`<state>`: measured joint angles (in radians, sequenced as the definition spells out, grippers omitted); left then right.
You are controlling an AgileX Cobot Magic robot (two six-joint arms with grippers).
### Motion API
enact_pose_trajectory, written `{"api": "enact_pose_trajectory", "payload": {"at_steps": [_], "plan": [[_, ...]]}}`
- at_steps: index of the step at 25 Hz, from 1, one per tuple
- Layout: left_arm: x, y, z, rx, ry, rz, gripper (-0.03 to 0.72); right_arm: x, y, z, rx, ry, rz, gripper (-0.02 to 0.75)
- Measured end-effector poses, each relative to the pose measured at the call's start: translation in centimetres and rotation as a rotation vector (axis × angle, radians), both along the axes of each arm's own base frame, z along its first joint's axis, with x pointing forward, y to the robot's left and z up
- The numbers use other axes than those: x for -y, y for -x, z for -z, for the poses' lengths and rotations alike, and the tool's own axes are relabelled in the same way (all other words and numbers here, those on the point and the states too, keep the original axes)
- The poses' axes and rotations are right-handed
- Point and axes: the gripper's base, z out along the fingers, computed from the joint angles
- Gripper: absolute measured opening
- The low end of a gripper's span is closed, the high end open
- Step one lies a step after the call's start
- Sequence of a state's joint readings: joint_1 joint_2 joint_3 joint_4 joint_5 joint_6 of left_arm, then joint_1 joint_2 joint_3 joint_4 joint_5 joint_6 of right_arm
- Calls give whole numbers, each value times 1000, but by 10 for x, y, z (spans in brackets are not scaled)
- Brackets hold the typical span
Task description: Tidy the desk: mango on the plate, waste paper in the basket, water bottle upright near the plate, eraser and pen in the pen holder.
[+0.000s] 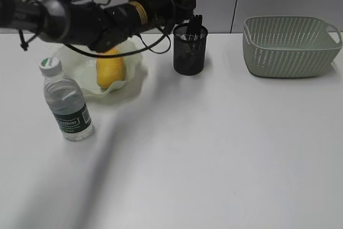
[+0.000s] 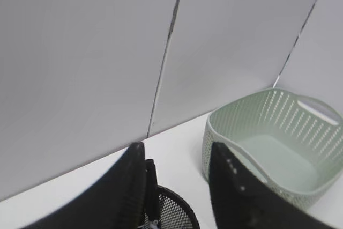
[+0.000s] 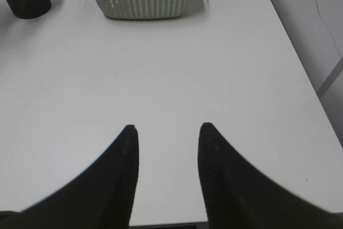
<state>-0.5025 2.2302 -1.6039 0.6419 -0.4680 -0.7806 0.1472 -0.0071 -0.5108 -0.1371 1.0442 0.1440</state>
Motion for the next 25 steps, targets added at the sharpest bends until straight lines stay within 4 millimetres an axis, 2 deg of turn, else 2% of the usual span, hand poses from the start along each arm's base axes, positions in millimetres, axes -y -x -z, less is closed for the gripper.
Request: {"api": "enact_pose_trajectory", "payload": {"at_steps": [3, 7, 12, 14, 16, 19, 21, 25], "plan": [[-10, 21, -51, 6, -166, -8, 265, 0, 0, 0, 0, 0, 0, 309], [-44, 69, -87, -36, -240, -113, 232, 0, 0, 0, 0, 0, 0, 309], [-104, 146, -93, -100, -321, -237, 230, 0, 0, 0, 0, 0, 0, 309], [-123, 174, -98, -75, -346, -251, 229, 0, 0, 0, 0, 0, 0, 309], [-136, 195, -94, -61, -380, -252, 229, 0, 0, 0, 0, 0, 0, 309], [-148, 214, -87, -18, -465, -238, 229, 0, 0, 0, 0, 0, 0, 309], [-155, 216, -81, -14, -553, -264, 227, 0, 0, 0, 0, 0, 0, 309], [-169, 222, -67, -149, -741, -342, 211, 0, 0, 0, 0, 0, 0, 309]]}}
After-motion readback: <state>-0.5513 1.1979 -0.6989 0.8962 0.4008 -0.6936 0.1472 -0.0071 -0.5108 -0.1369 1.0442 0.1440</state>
